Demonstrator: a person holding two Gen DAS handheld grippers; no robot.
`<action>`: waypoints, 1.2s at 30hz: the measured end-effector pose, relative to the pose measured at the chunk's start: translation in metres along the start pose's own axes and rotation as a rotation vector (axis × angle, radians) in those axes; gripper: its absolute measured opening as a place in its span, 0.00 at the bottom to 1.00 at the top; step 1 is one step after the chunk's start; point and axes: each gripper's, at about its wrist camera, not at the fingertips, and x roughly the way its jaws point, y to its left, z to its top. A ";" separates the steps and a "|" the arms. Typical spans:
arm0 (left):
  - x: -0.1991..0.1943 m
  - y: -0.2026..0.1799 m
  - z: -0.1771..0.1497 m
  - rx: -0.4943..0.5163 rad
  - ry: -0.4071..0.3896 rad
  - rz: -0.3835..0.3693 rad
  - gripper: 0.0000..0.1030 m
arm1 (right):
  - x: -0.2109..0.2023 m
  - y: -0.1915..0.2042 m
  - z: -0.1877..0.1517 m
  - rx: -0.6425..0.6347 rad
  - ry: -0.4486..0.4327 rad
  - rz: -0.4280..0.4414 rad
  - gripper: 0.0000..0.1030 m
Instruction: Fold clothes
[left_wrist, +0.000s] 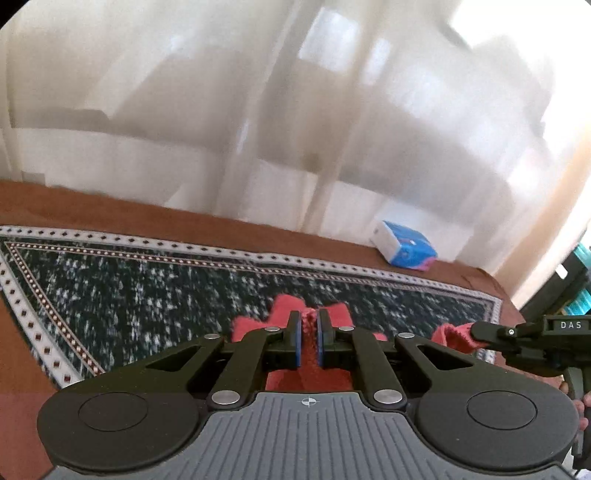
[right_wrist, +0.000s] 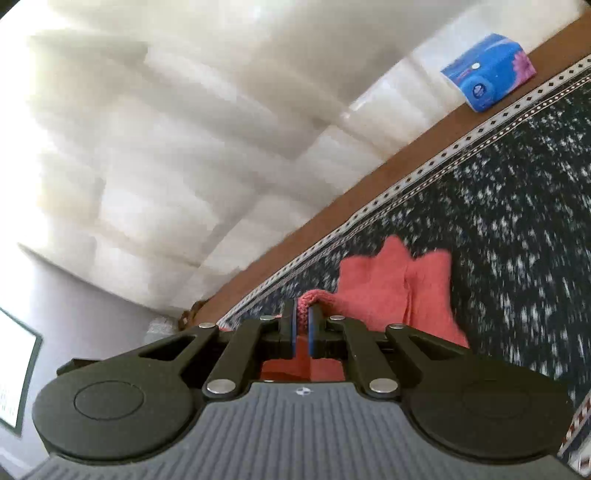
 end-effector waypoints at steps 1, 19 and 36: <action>0.007 0.003 0.003 -0.003 0.005 0.005 0.03 | 0.006 -0.004 0.005 0.011 -0.001 -0.009 0.06; 0.115 0.046 0.009 -0.019 0.200 0.077 0.04 | 0.092 -0.069 0.033 0.148 0.065 -0.218 0.06; 0.134 0.057 0.021 -0.024 0.201 0.109 0.57 | 0.115 -0.082 0.049 0.184 0.073 -0.265 0.11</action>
